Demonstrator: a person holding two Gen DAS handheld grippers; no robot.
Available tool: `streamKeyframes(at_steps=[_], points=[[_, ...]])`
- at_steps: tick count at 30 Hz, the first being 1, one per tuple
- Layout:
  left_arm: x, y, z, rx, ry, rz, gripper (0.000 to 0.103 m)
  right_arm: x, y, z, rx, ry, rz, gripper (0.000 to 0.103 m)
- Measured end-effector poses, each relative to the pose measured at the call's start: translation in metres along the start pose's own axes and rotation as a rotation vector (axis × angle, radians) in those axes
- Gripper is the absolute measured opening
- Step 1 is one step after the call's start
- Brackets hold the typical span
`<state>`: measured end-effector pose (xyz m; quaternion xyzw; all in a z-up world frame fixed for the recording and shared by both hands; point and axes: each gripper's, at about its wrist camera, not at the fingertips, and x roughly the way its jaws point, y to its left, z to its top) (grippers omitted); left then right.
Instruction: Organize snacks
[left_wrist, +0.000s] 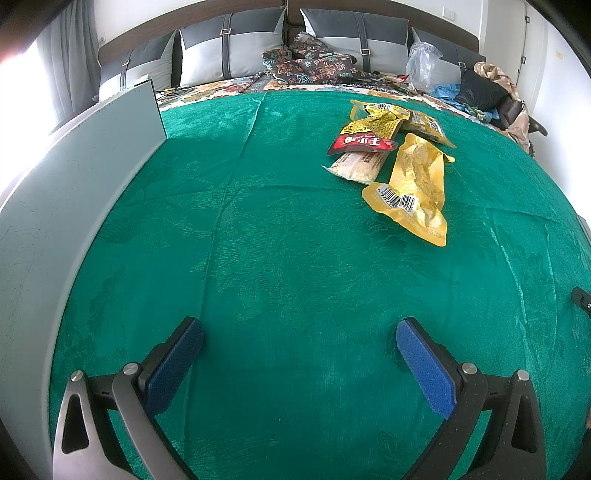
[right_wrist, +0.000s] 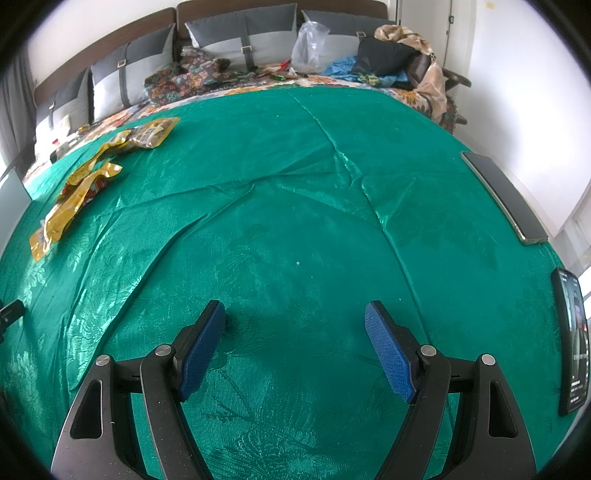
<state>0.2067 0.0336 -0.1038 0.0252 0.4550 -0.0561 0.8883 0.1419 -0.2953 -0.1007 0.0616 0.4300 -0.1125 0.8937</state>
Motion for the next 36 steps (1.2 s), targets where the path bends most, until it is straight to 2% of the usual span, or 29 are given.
streamKeyframes(at_steps=[12,15,18,23,27,32,33,34,35,36], points=[[0.000,0.000,0.001,0.012,0.006,-0.007,0.103,0.000,0.000,0.000,0.000,0.000,0.003,0.081],[-0.001,0.004,0.011,0.035,0.041,-0.079,0.103,0.001,0.001,0.000,0.001,0.000,0.005,0.082],[-0.006,0.007,0.041,0.041,0.003,-0.129,0.103,0.000,0.002,0.000,0.002,0.000,0.005,0.082],[0.017,-0.013,0.126,0.086,0.013,-0.188,0.103,0.000,0.002,0.000,0.002,0.000,0.005,0.082],[0.057,-0.041,0.175,0.157,0.052,-0.140,0.103,0.000,0.002,0.000,0.002,0.000,0.006,0.082],[0.113,-0.063,0.202,0.160,0.141,-0.104,0.102,0.000,0.002,0.000,0.002,0.000,0.006,0.082],[0.119,-0.063,0.205,0.144,0.144,-0.119,0.096,0.000,0.002,0.000,0.002,0.000,0.006,0.082],[0.120,-0.060,0.207,0.119,0.132,-0.167,0.084,0.000,0.002,-0.001,0.002,0.000,0.006,0.082],[0.120,-0.055,0.207,0.082,0.123,-0.231,0.059,0.000,0.002,0.000,0.002,0.000,0.006,0.082],[0.119,-0.051,0.206,0.055,0.123,-0.235,0.056,0.001,0.002,0.000,0.002,0.000,0.006,0.082]])
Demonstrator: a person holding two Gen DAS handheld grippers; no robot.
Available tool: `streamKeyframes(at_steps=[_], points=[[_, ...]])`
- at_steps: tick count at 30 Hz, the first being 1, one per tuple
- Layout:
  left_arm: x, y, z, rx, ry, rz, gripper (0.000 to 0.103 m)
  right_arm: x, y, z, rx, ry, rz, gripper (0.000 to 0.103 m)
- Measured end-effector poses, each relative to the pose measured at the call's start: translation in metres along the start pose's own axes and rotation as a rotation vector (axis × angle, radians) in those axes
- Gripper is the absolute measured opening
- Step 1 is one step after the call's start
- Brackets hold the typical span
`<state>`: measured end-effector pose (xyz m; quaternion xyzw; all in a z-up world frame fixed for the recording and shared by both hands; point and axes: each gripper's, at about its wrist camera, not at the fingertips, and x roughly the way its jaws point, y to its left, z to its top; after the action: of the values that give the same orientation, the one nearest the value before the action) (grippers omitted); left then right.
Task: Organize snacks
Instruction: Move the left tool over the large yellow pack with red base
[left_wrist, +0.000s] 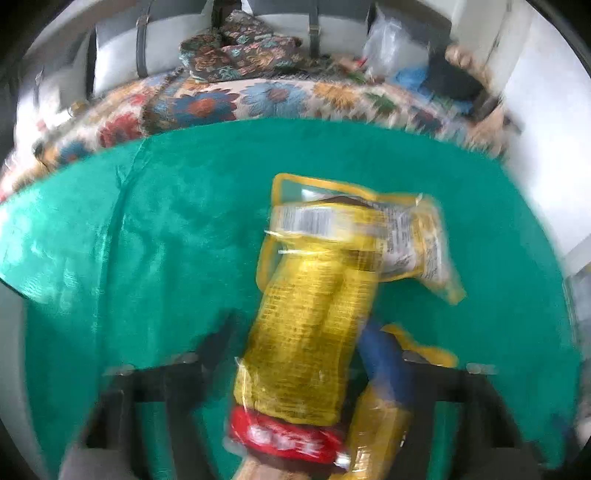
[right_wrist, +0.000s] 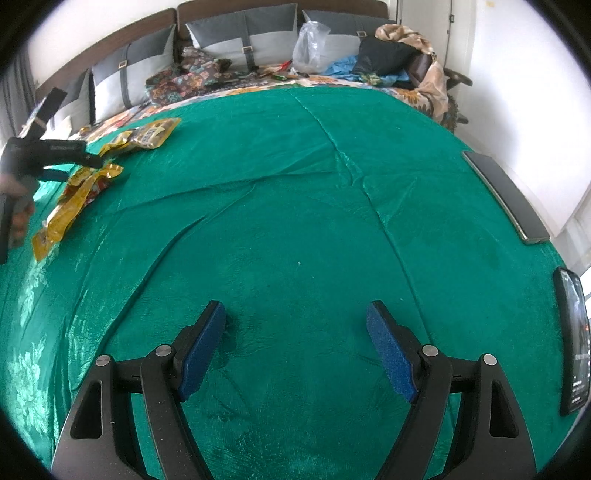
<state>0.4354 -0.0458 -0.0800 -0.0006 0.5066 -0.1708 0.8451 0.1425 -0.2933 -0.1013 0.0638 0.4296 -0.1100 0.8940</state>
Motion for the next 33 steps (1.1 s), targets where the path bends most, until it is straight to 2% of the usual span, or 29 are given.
streamKeyframes(at_steps=[2,5,7,12,15,17,19,20,21,22,24,25,33], points=[[-0.014,0.015,-0.010,-0.059,-0.056,0.008,0.044,0.000,0.001,0.000,-0.001,0.000,-0.001,0.082],[-0.045,0.051,-0.038,-0.190,-0.100,0.024,0.044,0.001,0.001,0.000,0.000,0.000,0.000,0.082],[-0.068,0.070,-0.066,-0.238,-0.093,0.065,0.044,0.000,0.001,0.000,0.000,0.000,0.000,0.082],[-0.123,0.085,-0.141,-0.194,-0.011,0.171,0.044,0.001,0.001,0.000,-0.001,0.000,0.000,0.082],[-0.134,0.089,-0.183,-0.203,0.029,0.201,0.046,0.001,0.001,0.000,-0.001,0.000,-0.001,0.082],[-0.129,0.083,-0.206,-0.180,0.040,0.234,0.055,0.000,0.001,0.000,-0.001,0.000,0.001,0.082],[-0.130,0.072,-0.217,-0.122,-0.015,0.295,0.069,0.000,0.001,0.000,0.000,0.000,0.001,0.082],[-0.130,0.069,-0.221,-0.108,-0.048,0.336,0.081,0.000,0.001,0.000,-0.001,0.000,0.002,0.082],[-0.129,0.070,-0.223,-0.109,-0.058,0.343,0.088,0.000,0.001,0.000,-0.001,0.000,0.003,0.082],[-0.128,0.071,-0.226,-0.120,-0.080,0.341,0.090,0.000,0.001,0.000,-0.001,0.000,0.002,0.082],[-0.128,0.081,-0.232,-0.166,-0.106,0.332,0.101,0.000,0.001,0.000,-0.001,0.000,0.003,0.082],[-0.128,0.086,-0.233,-0.194,-0.114,0.321,0.101,0.000,0.001,0.000,-0.001,0.000,0.003,0.082],[-0.126,0.090,-0.231,-0.195,-0.132,0.332,0.103,0.000,0.001,0.000,-0.001,0.000,0.003,0.082]])
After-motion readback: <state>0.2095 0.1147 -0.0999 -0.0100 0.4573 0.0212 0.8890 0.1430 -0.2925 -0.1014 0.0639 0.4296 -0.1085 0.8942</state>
